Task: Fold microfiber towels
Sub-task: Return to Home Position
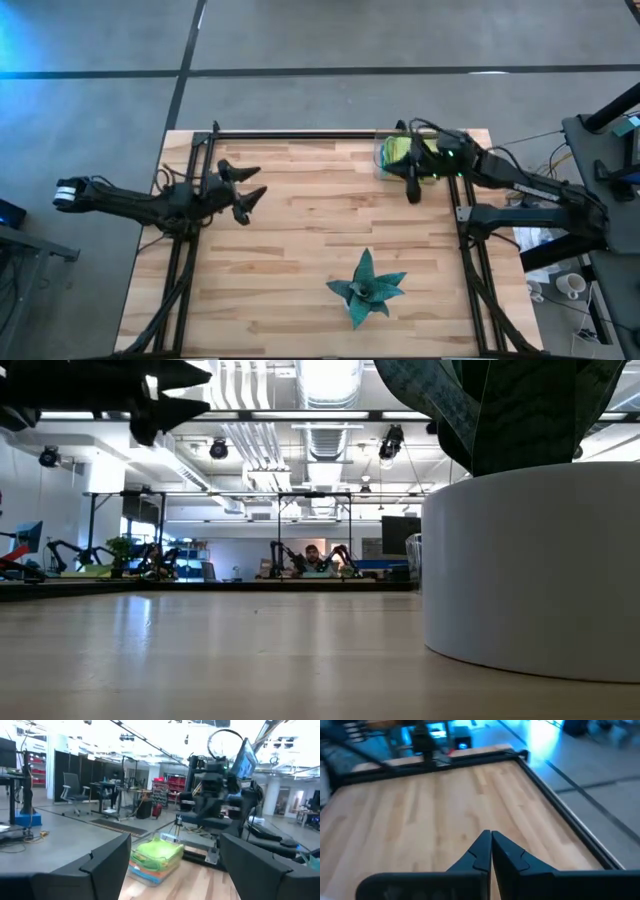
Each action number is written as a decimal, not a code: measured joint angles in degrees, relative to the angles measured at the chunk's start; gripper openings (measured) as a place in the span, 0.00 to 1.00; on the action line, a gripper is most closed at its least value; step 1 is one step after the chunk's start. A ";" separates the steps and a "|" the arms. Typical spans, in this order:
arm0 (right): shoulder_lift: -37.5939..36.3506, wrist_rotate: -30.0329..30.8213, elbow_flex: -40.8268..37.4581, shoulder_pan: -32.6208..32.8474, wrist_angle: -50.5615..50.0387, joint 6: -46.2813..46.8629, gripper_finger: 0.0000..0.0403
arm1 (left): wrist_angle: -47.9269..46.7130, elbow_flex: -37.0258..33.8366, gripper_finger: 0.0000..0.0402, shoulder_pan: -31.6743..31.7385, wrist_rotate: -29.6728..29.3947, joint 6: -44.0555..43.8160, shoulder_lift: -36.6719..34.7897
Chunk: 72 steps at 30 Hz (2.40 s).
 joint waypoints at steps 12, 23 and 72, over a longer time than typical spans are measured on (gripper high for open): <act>-22.91 0.52 -16.45 17.16 11.63 3.36 0.02 | -17.54 -5.30 0.72 -0.04 5.66 2.51 -20.67; -38.51 13.55 -22.06 34.43 5.62 1.60 0.02 | -20.21 -13.69 0.72 -0.04 8.35 2.62 -34.97; -44.48 24.48 -41.36 34.49 15.97 3.06 0.02 | -36.75 -14.08 0.00 0.02 27.42 -1.05 -31.56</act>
